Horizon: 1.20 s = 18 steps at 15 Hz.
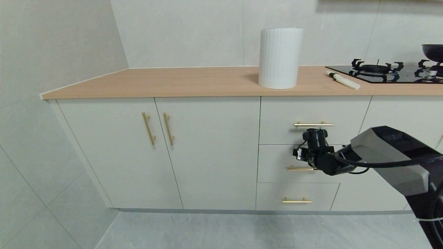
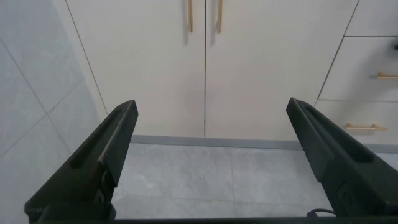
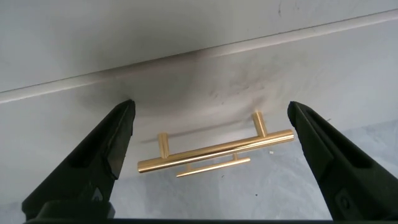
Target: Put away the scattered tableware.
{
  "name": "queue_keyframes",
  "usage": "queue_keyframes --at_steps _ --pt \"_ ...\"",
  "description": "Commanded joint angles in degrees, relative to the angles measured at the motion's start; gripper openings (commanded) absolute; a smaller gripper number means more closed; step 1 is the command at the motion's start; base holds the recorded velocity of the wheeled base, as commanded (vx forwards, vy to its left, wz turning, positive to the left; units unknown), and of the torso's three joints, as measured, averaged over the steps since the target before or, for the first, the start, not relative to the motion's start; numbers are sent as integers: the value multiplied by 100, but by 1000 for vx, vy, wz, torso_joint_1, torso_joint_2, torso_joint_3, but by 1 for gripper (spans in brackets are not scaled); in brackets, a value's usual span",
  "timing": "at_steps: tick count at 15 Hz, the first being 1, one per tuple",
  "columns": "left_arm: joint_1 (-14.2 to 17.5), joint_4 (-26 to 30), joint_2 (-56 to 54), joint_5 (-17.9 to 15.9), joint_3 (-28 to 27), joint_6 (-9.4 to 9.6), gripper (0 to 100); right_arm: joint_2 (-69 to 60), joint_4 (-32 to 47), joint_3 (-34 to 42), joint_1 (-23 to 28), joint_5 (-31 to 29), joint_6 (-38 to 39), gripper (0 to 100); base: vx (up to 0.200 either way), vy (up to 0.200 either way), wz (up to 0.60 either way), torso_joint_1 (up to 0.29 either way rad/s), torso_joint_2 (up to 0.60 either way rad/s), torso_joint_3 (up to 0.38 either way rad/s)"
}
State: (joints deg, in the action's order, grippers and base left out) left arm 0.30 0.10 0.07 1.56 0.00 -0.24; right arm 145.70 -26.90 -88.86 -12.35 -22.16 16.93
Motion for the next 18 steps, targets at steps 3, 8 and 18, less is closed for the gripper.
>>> queue_keyframes --at_steps 3,8,18 --pt "5 -1 1 2 0 -2 100 -1932 63 1687 -57 283 -32 100 0 0 0 0 0 0" --pt "5 -1 1 2 0 -2 100 -5324 810 3674 -66 494 -138 100 0 0 0 0 0 0" --pt "5 -1 1 2 0 -2 100 -11916 2866 5906 215 -333 -2045 100 0 0 0 0 0 0"
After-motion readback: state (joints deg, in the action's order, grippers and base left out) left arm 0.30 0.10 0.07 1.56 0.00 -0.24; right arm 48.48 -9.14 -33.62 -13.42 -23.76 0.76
